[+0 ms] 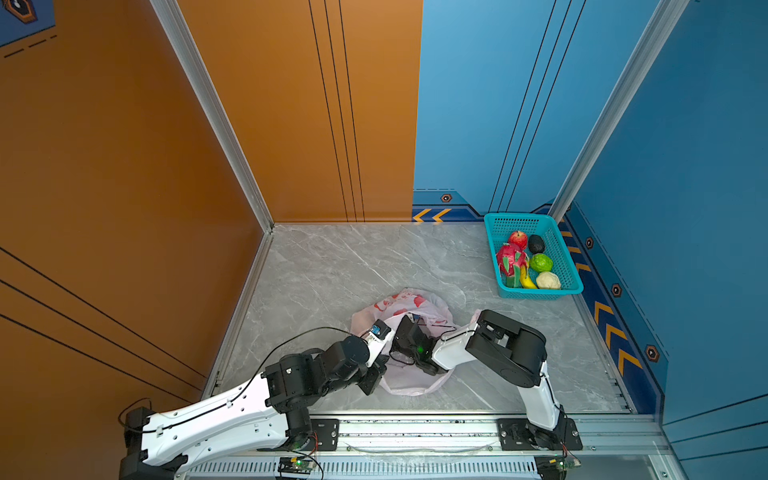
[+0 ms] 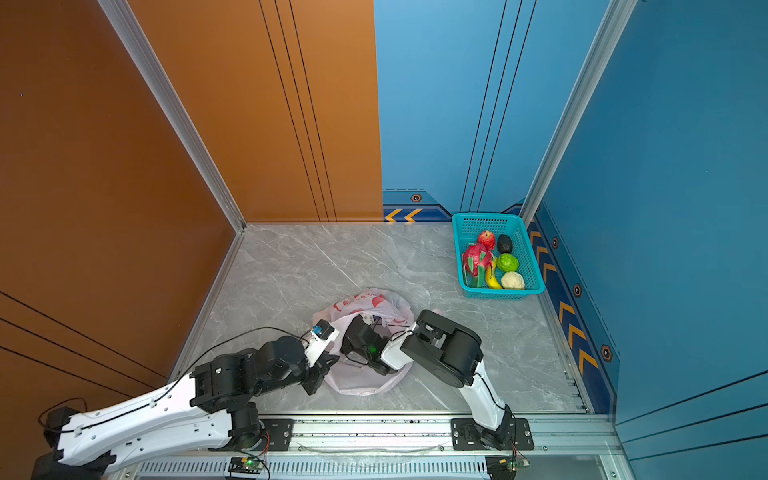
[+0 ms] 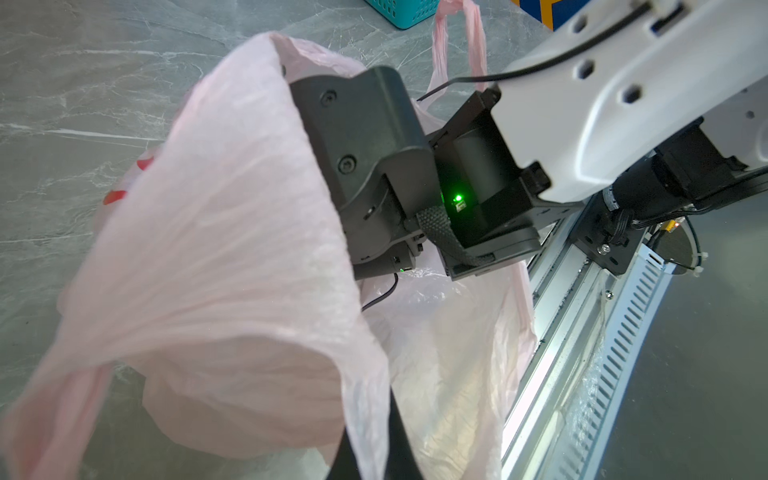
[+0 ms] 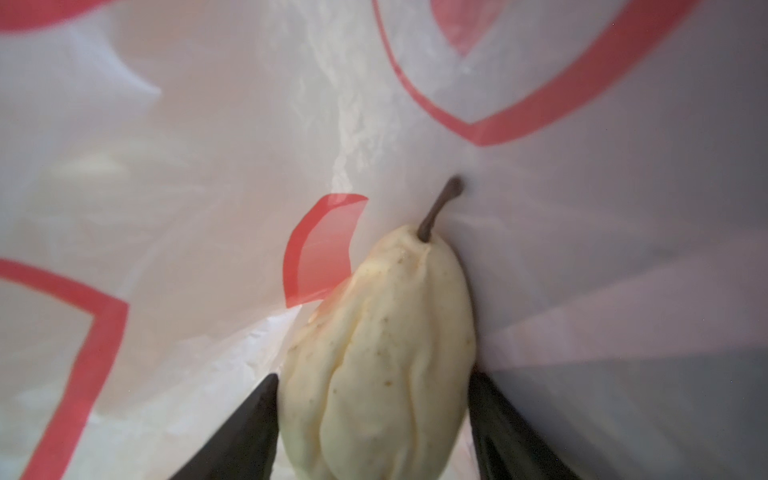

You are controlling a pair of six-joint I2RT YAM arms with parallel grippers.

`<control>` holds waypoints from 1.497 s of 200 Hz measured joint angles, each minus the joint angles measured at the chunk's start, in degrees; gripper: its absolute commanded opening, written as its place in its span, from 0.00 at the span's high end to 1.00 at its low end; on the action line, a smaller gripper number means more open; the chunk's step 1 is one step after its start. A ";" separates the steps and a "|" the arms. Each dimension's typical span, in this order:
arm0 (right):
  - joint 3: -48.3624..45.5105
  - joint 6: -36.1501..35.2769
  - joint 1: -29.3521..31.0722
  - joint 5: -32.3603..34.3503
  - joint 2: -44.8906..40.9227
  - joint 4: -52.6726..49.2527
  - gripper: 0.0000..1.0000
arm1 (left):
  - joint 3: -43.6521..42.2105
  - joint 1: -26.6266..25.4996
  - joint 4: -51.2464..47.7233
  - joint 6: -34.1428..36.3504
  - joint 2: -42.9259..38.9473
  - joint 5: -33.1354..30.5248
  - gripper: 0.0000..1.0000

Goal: Untie the knot of the plastic bag and take out the fruit
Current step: 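Push the right gripper deeper into the bag and close on the pear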

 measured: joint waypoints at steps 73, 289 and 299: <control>-6.16 -0.44 -0.83 -0.02 -5.42 -1.53 0.48 | 0.00 2.54 -0.48 0.04 -1.84 -0.63 1.00; -11.87 -16.55 -1.73 -4.04 -40.79 -45.44 0.45 | 0.00 3.69 2.67 1.97 2.43 -1.53 1.00; -11.87 -17.75 -1.73 -3.80 -41.55 -47.28 0.45 | 0.00 3.69 3.19 1.99 2.78 -1.51 1.00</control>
